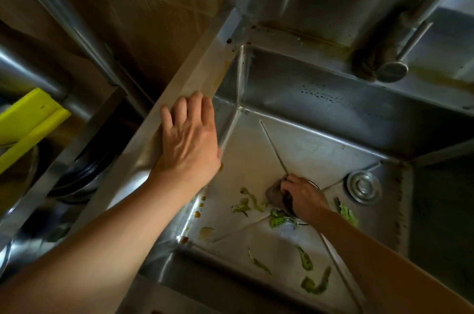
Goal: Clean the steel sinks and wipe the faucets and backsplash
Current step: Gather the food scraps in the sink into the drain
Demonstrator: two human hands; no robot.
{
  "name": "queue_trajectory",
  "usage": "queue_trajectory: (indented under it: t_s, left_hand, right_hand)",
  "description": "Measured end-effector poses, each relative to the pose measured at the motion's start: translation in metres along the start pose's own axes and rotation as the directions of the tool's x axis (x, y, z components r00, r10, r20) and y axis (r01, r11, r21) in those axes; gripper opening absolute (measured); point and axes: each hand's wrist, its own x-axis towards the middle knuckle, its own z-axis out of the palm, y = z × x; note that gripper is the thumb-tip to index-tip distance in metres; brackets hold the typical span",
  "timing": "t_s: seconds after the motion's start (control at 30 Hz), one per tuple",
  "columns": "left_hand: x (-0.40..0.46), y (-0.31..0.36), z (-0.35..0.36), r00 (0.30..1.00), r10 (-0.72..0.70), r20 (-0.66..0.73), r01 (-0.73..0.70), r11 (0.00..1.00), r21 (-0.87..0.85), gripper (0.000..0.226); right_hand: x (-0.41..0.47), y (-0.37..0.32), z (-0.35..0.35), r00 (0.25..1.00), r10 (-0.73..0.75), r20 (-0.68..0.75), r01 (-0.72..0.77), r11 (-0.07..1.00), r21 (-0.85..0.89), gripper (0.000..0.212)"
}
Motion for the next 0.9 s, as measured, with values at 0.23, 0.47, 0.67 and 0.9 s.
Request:
queue_trajectory:
  t_s: [0.23, 0.47, 0.67, 0.9]
  left_hand:
    - [-0.027, -0.019, 0.005, 0.995, -0.049, -0.083, 0.047, 0.999, -0.028, 0.081]
    - [-0.023, -0.021, 0.021, 0.985, -0.035, -0.17, 0.053, 0.993, 0.103, 0.076]
    - [-0.027, -0.015, 0.016, 0.992, -0.079, -0.097, 0.093, 0.983, 0.156, 0.083]
    - [-0.03, -0.011, 0.001, 0.996, -0.086, 0.015, 0.085, 0.993, 0.087, 0.087]
  right_hand:
    - [0.04, -0.083, -0.032, 0.984, -0.07, -0.164, 0.102, 0.976, 0.191, 0.034]
    - [0.099, -0.126, 0.005, 0.983, -0.17, 0.069, 0.171, 0.985, -0.018, 0.049]
    - [0.05, -0.079, 0.01, 0.955, -0.253, 0.156, 0.275, 0.951, -0.143, 0.035]
    - [-0.002, -0.027, -0.019, 0.981, -0.015, 0.193, 0.057, 0.975, -0.214, 0.029]
